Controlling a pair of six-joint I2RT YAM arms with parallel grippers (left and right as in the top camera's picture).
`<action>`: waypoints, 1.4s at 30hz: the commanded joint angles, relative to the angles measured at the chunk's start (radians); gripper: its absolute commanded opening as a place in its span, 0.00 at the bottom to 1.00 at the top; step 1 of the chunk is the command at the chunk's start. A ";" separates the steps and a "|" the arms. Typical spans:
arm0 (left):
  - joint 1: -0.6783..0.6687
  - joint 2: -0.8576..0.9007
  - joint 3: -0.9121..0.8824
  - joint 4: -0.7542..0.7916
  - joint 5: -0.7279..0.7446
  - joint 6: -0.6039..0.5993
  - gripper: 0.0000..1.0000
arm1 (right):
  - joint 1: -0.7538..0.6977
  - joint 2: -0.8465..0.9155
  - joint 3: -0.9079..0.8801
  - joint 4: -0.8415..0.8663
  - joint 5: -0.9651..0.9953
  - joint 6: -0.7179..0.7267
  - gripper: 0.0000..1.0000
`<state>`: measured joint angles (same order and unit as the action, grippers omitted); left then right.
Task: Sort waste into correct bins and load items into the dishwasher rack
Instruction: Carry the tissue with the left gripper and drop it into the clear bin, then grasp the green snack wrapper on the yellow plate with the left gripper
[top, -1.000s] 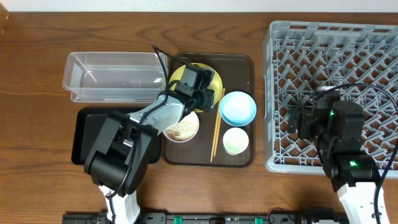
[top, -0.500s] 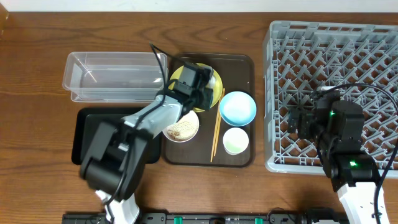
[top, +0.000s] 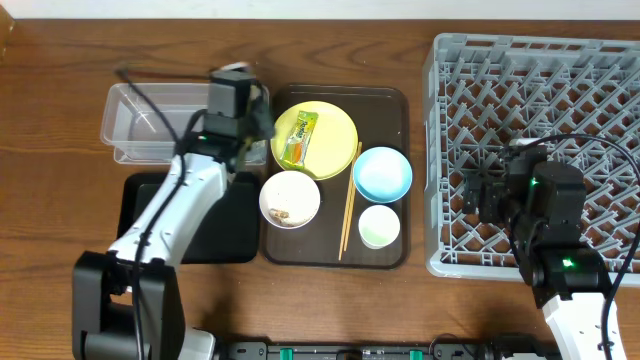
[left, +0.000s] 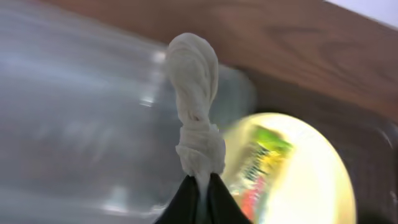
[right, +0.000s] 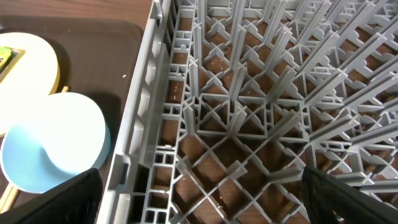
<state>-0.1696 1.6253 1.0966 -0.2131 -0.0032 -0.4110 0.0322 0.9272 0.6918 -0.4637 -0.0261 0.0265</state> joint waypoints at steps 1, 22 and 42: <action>0.045 0.025 0.009 -0.014 -0.073 -0.236 0.25 | 0.010 -0.004 0.022 0.000 -0.001 0.014 0.99; -0.129 -0.012 0.009 0.065 0.075 0.438 0.51 | 0.010 0.031 0.022 0.000 -0.001 0.022 0.99; -0.198 0.259 0.009 0.108 -0.011 0.467 0.68 | 0.010 0.032 0.022 0.000 -0.001 0.022 0.99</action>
<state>-0.3668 1.8553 1.0966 -0.1070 0.0444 0.0399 0.0322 0.9581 0.6918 -0.4637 -0.0265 0.0345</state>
